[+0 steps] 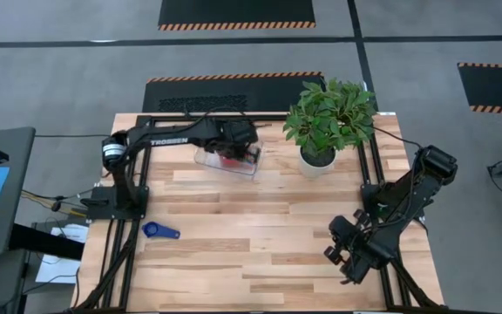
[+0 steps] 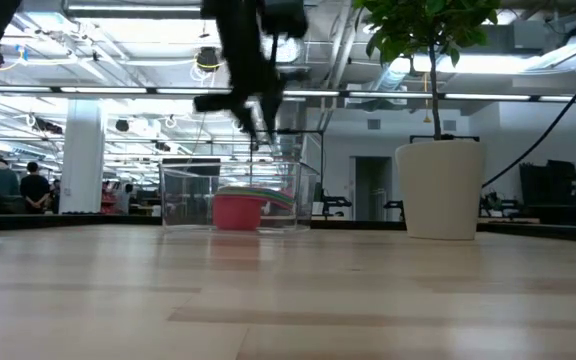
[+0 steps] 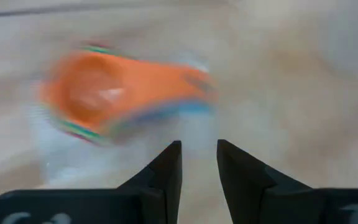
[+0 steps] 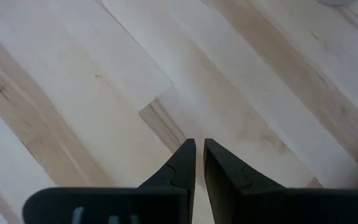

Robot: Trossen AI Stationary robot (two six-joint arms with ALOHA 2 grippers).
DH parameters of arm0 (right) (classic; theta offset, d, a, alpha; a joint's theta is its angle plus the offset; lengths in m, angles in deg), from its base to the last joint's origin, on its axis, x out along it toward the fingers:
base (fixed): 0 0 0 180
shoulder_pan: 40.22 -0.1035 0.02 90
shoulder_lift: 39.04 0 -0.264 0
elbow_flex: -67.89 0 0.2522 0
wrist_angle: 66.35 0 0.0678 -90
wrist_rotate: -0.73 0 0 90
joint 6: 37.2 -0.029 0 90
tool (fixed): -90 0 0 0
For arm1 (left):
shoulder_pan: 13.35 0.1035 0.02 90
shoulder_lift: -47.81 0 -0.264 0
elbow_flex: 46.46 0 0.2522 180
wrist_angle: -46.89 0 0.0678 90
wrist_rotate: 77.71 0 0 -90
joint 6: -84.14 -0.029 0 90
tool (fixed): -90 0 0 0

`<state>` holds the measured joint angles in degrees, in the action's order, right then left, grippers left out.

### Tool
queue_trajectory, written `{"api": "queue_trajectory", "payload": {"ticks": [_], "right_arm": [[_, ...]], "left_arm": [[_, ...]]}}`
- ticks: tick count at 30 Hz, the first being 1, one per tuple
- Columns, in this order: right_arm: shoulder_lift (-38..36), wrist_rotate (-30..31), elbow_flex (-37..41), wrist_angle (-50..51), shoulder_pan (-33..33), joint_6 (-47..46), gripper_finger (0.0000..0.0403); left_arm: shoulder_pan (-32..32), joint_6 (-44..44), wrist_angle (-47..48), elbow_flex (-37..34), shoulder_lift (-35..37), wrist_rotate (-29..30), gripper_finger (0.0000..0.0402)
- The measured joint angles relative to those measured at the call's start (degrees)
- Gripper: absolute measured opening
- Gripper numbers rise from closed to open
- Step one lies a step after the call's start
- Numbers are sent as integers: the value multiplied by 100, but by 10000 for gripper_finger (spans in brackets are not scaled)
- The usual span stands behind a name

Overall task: Nest measuring cups in basket
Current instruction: Stack the dark blue measuring cup on top of the orange measuring cup in the transparent bin

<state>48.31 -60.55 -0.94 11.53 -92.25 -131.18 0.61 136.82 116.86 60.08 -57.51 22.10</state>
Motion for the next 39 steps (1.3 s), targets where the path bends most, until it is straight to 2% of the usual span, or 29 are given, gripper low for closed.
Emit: {"api": "queue_trajectory", "payload": {"ticks": [3,5,8,11,14,16,19,21,24,26,29,31,34,36,39], "right_arm": [[0,-41,0,-13,0,-2,56],[0,-41,0,-27,0,-2,56],[0,-41,0,-32,2,-2,56],[0,-41,0,-57,7,-4,56],[0,-39,0,-174,12,-8,56],[0,-39,0,-322,44,-13,56],[0,-35,0,-614,139,-16,56],[0,-35,0,-816,220,-51,56],[0,-37,0,-1180,389,-63,56],[0,-37,0,-1428,523,-59,56],[0,-37,2,-1730,736,-43,56],[0,-38,1,-1927,870,-2,56],[0,-37,2,-2188,1033,8,56],[0,-37,2,-2328,1117,109,56],[0,-40,2,-2569,1207,330,56]], "left_arm": [[-538,-930,326,427,96,-702,89],[-987,-1441,777,650,100,-739,89],[-1735,-1941,1663,723,100,-416,89],[-2515,-1877,2568,598,96,127,89],[-3203,-955,3400,482,82,426,89],[-3603,-546,3319,356,130,470,89],[-4249,112,3128,21,302,883,88],[-4641,917,3325,-309,437,1103,88],[-5143,2420,3355,-967,672,1094,80],[-5427,3304,3344,-1426,822,916,67],[-5740,4405,3312,-2061,865,292,27],[-5889,4737,3249,-2431,873,-227,8],[-5986,5076,2998,-2982,879,-1042,2],[-6004,5333,2816,-3266,879,-1316,1],[-5983,5570,2413,-3569,879,-1387,0]]}}
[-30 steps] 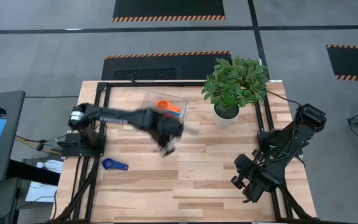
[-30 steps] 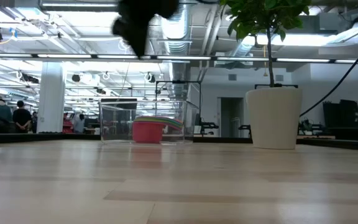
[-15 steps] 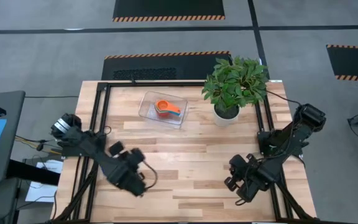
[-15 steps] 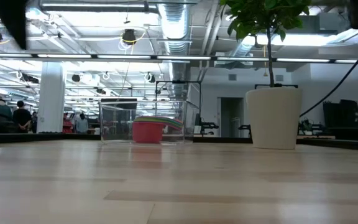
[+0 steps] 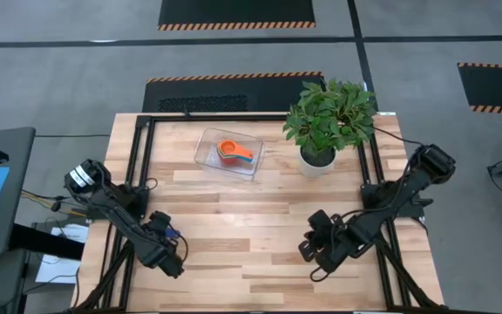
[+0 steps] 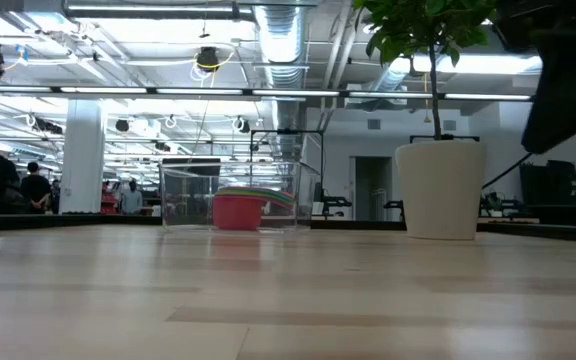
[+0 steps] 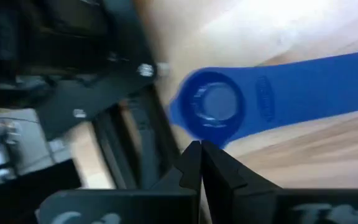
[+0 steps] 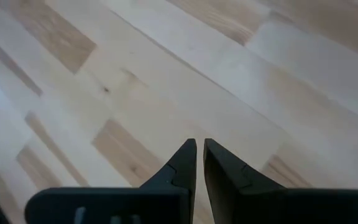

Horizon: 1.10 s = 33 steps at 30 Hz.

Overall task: Nest measuring cups in basket
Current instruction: Stack the dark blue measuring cup on top of the orange measuring cup in the transparent bin

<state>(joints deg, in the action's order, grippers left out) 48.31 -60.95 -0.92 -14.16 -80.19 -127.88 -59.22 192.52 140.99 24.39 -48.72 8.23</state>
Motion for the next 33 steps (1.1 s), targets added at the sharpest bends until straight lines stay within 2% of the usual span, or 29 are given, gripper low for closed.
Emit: {"api": "queue_trajectory", "payload": {"ticks": [5,9,20,26,33], "right_arm": [[0,-56,0,-261,88,261,56],[0,-148,0,-272,147,273,56],[0,-168,0,-291,144,422,56],[0,-591,0,-294,137,568,56],[0,-661,0,-269,-1,569,56]], "left_arm": [[33,500,-703,-407,0,-5,0],[33,809,-841,-583,-2,3,0],[431,661,-1049,-678,-7,488,0],[525,821,-985,-678,-9,642,0],[686,833,-1365,-639,-9,944,0]]}}
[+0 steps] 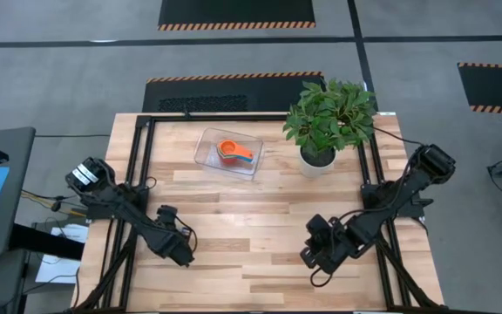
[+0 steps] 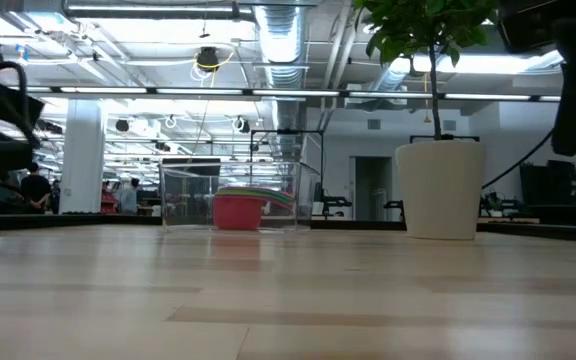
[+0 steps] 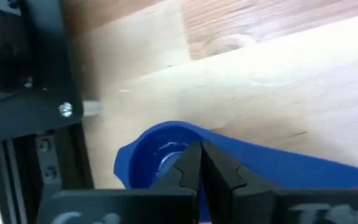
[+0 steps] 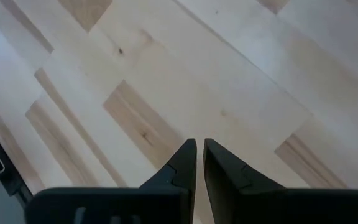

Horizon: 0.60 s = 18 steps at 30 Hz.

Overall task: Nest measuring cups in basket
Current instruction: Stack the dark blue measuring cup on top of the orange measuring cup in the transparent bin

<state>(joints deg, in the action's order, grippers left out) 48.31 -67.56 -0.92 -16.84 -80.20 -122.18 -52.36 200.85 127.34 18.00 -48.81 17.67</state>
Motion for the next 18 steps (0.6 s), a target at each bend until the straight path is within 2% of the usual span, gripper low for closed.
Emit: {"api": "queue_trajectory", "payload": {"ticks": [9,18], "right_arm": [[0,-17,0,22,-54,-3,56],[0,-51,0,26,-50,-3,56]], "left_arm": [[-32,-68,722,506,-4,-143,0],[-34,-206,511,156,-4,-484,0]]}}
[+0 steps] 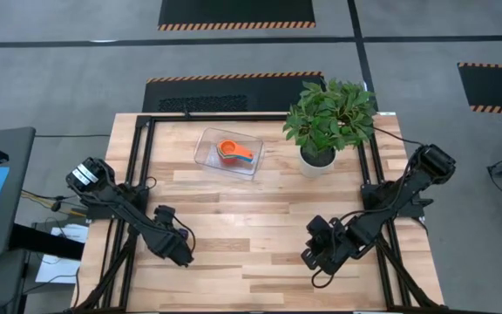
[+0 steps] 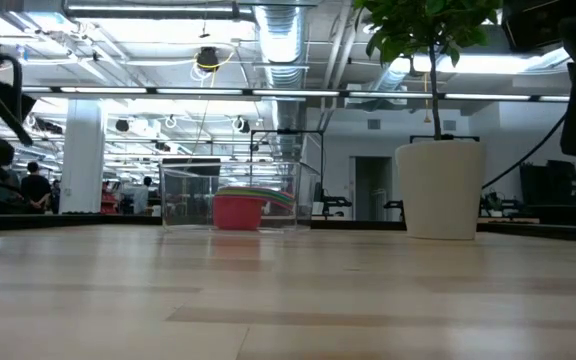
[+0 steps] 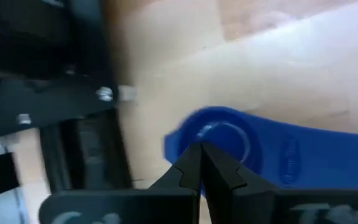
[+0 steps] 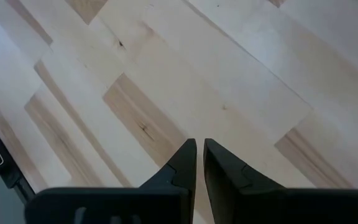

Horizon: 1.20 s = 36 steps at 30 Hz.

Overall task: Nest measuring cups in basket
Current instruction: Stack the dark blue measuring cup on top of the orange measuring cup in the transparent bin

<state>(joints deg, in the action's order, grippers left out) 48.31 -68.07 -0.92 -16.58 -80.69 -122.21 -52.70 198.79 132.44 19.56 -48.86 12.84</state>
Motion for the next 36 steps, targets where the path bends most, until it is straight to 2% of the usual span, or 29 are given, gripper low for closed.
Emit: {"api": "queue_trajectory", "payload": {"ticks": [5,7,12,14,19,21,24,27,30,33,36], "right_arm": [[0,-28,0,22,0,0,56],[0,-28,0,51,0,2,56],[0,-28,0,170,0,2,56],[0,-32,0,170,0,3,56],[0,-30,0,170,-9,2,56],[0,-30,0,170,-4,0,56],[0,-28,0,168,-2,-2,56],[0,-28,0,168,-3,-2,56],[0,-26,0,171,-2,2,56],[0,-26,0,197,-2,3,56],[0,-24,0,260,-7,1,56]], "left_arm": [[34,-129,-904,-292,0,29,0],[137,-40,-1195,-337,7,288,0],[704,-39,-2012,-118,-9,2097,0],[886,-436,-2008,120,2,2390,0],[934,-1725,-2046,822,-2,2054,0],[869,-1964,-1939,1045,-2,2089,0],[817,-1703,-1211,1144,0,2193,0],[822,-1189,-361,1132,0,2052,0],[842,-1004,52,957,0,2050,0],[964,-940,-323,544,2,1968,0],[1108,-870,-1246,91,0,1923,0]]}}
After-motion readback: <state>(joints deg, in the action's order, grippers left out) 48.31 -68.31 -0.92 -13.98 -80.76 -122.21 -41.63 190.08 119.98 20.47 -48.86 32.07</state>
